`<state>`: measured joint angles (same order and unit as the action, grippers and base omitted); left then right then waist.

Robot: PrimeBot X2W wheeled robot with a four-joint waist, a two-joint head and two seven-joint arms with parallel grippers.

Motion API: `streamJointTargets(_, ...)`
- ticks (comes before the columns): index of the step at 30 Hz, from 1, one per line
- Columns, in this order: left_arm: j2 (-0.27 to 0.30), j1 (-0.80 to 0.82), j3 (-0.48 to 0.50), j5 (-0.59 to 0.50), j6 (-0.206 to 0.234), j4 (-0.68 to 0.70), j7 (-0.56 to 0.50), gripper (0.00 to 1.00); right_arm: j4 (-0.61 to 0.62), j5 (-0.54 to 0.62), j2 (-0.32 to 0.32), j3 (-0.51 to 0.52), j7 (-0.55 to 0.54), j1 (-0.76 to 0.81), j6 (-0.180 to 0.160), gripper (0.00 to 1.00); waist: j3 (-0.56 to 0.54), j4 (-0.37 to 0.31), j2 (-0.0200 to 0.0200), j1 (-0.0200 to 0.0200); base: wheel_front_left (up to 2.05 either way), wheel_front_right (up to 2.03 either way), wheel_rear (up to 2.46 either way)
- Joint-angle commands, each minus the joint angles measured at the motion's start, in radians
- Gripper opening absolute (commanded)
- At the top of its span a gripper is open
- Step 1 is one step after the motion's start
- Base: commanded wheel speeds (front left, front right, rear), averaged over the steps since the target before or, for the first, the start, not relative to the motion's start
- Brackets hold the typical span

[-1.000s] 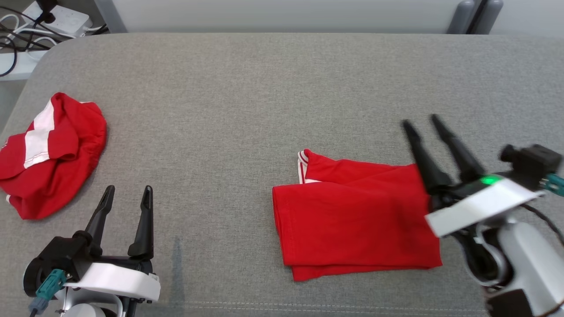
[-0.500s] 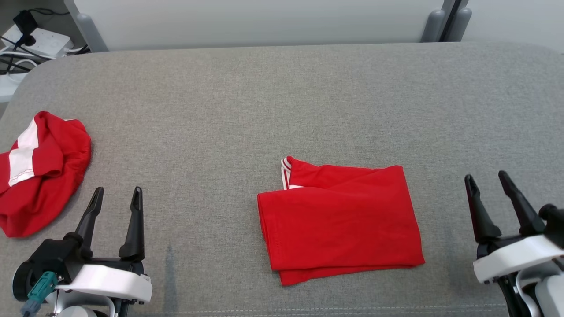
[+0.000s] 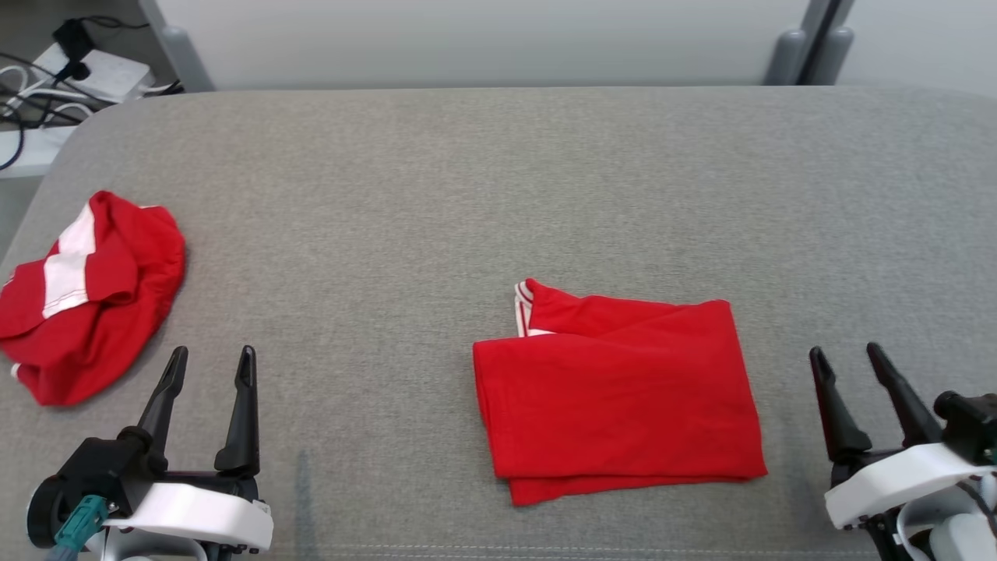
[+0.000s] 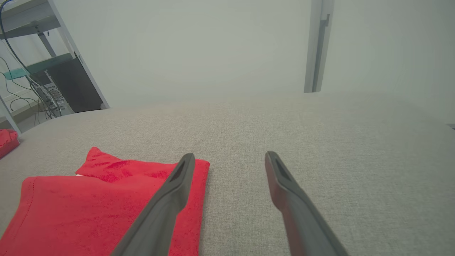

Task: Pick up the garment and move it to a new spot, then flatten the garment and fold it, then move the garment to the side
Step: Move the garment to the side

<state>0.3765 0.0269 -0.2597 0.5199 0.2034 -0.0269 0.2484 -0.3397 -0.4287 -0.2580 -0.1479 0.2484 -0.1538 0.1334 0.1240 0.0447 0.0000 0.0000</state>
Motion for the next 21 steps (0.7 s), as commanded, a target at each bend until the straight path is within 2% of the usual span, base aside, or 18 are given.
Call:
streamJointTargets(1,0.029,0.047,0.034,-0.014,0.004,0.029,0.008,1.0,-0.002,-0.02,-0.019,-0.031,0.01,-0.024,-0.003,1.0,0.004,0.02,0.0,0.0,0.0,0.0,0.0)
streamJointTargets(12,-0.012,0.078,0.001,-0.015,-0.013,0.017,0.01,1.0,-0.254,-0.125,-0.058,-0.147,-0.042,-0.139,-0.003,1.0,0.037,0.149,0.0,0.0,0.0,0.0,0.0)
streamJointTargets(19,-0.028,0.089,0.01,-0.017,-0.028,-0.003,0.012,1.0,-0.357,-0.207,-0.06,-0.217,-0.109,-0.186,-0.003,1.0,0.048,0.188,0.0,0.0,0.0,0.0,0.0)
streamJointTargets(21,-0.031,0.089,0.014,-0.02,-0.031,-0.005,0.013,1.0,-0.366,-0.232,-0.062,-0.238,-0.122,-0.197,-0.003,0.0,0.05,0.19,0.0,0.0,0.0,0.0,0.0)
